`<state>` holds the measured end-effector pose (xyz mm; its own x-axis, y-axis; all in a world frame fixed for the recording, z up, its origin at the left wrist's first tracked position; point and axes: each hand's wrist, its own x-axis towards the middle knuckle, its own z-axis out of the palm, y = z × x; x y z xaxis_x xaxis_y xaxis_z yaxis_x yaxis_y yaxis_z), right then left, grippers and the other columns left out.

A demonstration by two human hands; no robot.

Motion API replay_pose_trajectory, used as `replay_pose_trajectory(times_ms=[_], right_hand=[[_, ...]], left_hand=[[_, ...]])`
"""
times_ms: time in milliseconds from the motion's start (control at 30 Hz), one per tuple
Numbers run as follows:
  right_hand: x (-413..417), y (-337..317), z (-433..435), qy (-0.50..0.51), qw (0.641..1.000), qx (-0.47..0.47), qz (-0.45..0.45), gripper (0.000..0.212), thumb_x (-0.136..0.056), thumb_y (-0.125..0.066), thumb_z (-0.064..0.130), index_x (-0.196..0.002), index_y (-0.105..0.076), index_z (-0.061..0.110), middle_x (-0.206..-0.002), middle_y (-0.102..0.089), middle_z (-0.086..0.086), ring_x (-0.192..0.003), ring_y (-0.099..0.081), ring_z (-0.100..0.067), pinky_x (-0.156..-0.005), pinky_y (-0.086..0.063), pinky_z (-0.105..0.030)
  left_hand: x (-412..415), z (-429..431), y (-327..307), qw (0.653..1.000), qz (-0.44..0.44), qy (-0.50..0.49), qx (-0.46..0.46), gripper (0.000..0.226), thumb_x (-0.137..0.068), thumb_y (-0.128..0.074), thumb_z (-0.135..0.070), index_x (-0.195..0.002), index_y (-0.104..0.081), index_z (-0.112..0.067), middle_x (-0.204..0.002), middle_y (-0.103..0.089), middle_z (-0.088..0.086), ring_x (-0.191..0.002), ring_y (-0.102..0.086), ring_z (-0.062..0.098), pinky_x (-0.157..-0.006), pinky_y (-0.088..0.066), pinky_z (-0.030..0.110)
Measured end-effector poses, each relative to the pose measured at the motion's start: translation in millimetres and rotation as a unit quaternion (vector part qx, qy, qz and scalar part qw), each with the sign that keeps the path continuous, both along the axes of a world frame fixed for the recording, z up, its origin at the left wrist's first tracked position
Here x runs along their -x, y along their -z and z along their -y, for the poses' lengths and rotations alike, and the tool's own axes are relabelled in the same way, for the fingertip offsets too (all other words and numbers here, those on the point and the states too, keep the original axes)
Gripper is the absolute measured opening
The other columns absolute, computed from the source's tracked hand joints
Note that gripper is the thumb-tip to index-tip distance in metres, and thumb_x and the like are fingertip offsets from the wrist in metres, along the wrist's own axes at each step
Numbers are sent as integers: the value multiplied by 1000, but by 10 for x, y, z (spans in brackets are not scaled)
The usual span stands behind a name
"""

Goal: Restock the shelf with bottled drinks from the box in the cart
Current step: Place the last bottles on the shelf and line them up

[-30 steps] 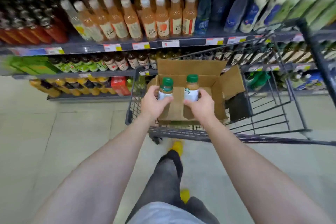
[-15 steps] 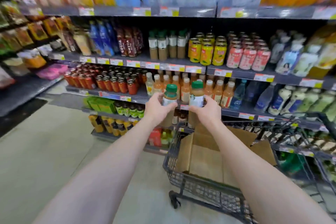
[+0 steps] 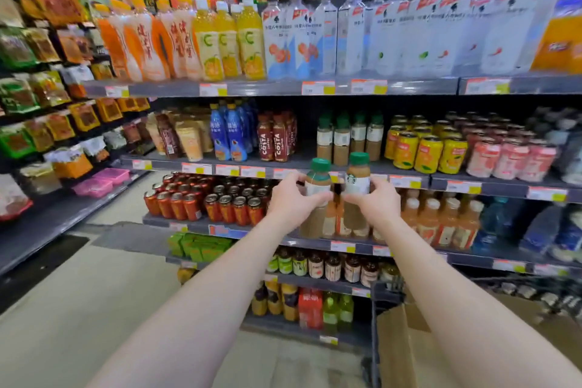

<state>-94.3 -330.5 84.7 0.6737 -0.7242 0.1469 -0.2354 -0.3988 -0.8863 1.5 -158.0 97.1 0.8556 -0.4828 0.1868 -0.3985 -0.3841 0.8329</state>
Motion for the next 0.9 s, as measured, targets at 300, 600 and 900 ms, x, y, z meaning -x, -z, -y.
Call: replay_pose_trajectory(times_ms=[300, 600, 900], right_hand=[[-763, -7, 206, 106, 994, -17, -27, 68, -69, -91, 28, -127, -57, 18, -114, -67, 0, -98, -62, -20, -84, -54, -39], [-1503, -80, 982, 95, 995, -9, 17, 67, -75, -87, 24, -133, -55, 17, -123, -65, 0, -108, -61, -20, -88, -51, -34], [-2119, 93, 1616, 103, 993, -28, 49, 67, -77, -86, 20, -135, -53, 13, -124, -67, -7, -114, -64, -30, -87, -48, -33]], left_hand=[[-867, 304, 56, 998, -12, 34, 44, 66, -74, -85, -54, -128, -59, -25, -116, -67, -8, -105, -64, 10, -89, -55, 31], [-1491, 891, 25, 998, -15, 57, 34, 54, -74, -87, -50, -118, -61, -30, -105, -70, -16, -94, -64, -4, -68, -46, 14], [-1927, 1369, 186, 995, -40, 74, 49, 53, -70, -90, -45, -115, -64, -34, -106, -75, -13, -98, -70, 0, -87, -59, 31]])
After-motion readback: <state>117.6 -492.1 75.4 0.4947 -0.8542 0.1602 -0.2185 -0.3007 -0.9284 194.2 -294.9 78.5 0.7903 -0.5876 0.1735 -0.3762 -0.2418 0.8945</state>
